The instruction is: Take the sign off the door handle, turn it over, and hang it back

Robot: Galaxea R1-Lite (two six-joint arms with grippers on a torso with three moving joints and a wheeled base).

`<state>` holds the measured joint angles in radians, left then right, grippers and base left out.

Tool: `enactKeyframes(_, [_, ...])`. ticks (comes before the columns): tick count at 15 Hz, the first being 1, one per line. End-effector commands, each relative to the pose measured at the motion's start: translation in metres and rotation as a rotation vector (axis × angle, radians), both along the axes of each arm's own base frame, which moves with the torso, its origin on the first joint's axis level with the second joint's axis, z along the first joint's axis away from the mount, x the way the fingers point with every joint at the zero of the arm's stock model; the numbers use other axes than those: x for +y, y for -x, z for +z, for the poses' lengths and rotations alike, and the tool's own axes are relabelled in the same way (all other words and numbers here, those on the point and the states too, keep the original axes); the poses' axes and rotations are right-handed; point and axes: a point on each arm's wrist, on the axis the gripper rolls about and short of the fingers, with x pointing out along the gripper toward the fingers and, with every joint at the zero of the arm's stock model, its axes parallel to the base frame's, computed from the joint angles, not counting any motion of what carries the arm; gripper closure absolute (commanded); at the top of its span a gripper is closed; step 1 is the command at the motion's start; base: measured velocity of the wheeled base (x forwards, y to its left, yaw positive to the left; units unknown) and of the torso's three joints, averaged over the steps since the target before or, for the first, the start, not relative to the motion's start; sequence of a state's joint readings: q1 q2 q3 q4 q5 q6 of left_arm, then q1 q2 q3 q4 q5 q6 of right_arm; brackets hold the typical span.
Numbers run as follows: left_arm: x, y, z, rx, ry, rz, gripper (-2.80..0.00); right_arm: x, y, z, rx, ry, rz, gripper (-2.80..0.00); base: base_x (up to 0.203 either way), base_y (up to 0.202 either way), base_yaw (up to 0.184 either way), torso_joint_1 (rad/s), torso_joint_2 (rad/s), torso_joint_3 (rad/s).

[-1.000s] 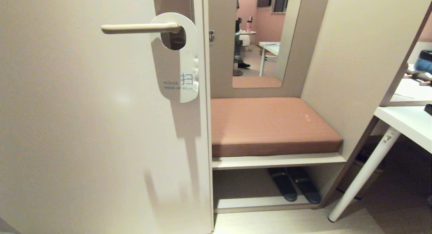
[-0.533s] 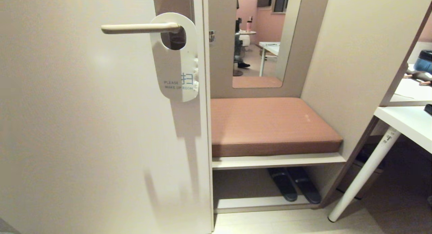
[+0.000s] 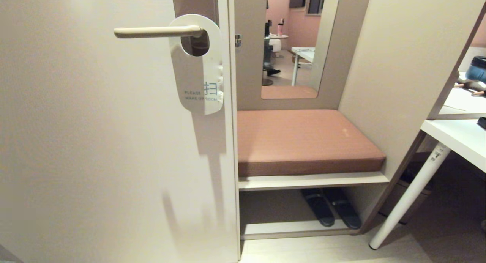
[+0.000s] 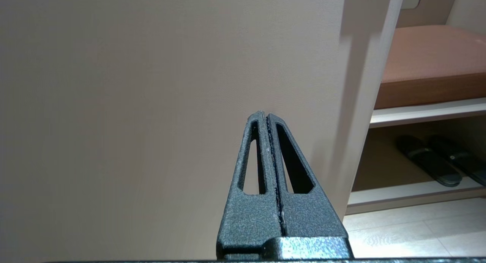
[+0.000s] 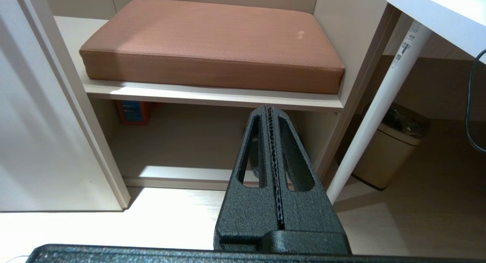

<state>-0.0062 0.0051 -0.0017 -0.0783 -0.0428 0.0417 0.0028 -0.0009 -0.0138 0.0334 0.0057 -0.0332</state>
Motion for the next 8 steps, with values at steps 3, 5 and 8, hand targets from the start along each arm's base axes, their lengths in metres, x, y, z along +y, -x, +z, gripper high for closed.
enactKeyframes(3, [0.0,0.0004,-0.0003,-0.005,-0.019,0.0,0.0,0.0,-0.0001,0.0,0.001,0.001,0.001,0.0,0.0,0.0,0.0,0.0,0.0,0.0])
enactKeyframes(5, [0.0,0.0001,-0.0058,0.048,-0.034,0.002,0.0,0.0,-0.0001,0.0,0.001,0.001,0.001,0.0,0.0,0.0,0.0,0.0,0.0,0.0])
enactKeyframes(8, [0.0002,0.0001,-0.0082,0.072,-0.032,0.009,0.0,0.0,-0.0001,0.0,0.001,0.001,0.001,0.0,0.0,0.0,0.0,0.0,0.0,0.0])
